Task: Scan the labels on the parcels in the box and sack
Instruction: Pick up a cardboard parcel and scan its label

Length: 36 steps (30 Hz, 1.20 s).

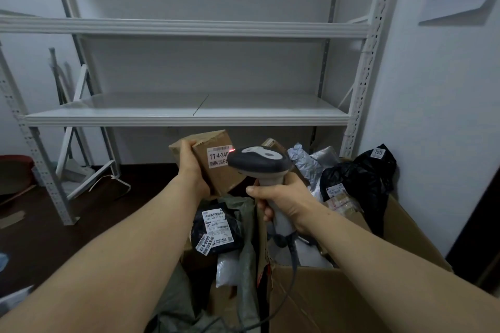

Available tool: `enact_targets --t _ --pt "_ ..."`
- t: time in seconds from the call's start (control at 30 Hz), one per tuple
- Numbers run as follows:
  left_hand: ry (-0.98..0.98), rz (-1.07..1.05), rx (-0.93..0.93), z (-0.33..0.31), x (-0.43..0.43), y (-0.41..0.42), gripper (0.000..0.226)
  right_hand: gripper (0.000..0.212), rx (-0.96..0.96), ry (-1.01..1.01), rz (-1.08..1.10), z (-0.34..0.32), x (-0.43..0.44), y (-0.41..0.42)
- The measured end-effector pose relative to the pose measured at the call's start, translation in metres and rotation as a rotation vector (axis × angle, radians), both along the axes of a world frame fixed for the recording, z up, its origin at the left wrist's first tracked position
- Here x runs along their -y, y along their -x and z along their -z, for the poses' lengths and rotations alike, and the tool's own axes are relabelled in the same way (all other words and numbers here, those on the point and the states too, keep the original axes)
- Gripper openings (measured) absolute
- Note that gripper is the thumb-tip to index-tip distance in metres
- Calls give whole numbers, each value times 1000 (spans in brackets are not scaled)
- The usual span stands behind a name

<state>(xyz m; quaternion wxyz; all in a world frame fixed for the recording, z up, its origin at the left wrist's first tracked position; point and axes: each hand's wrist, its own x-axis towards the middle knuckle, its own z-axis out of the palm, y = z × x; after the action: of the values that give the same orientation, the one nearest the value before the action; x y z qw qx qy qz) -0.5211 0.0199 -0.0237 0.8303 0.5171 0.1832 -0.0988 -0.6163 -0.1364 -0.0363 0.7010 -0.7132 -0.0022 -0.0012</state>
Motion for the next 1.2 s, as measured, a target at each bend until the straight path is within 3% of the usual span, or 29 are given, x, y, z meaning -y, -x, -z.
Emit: enact_targets --t 0.37,0.87,1.03,1.2 --pt "25 3 8 5 -1 -1 57 21 -4 -43 7 -4 -7 1" --pt "0 4 -37 14 -5 -11 58 20 -18 -54 2 2 -12 -6" --pt "-100 -1 -23 23 -14 -15 63 9 -54 -80 12 8 -11 -8" --pt "-271 -3 -47 53 -28 -24 80 13 -141 -50 88 30 -12 -21"
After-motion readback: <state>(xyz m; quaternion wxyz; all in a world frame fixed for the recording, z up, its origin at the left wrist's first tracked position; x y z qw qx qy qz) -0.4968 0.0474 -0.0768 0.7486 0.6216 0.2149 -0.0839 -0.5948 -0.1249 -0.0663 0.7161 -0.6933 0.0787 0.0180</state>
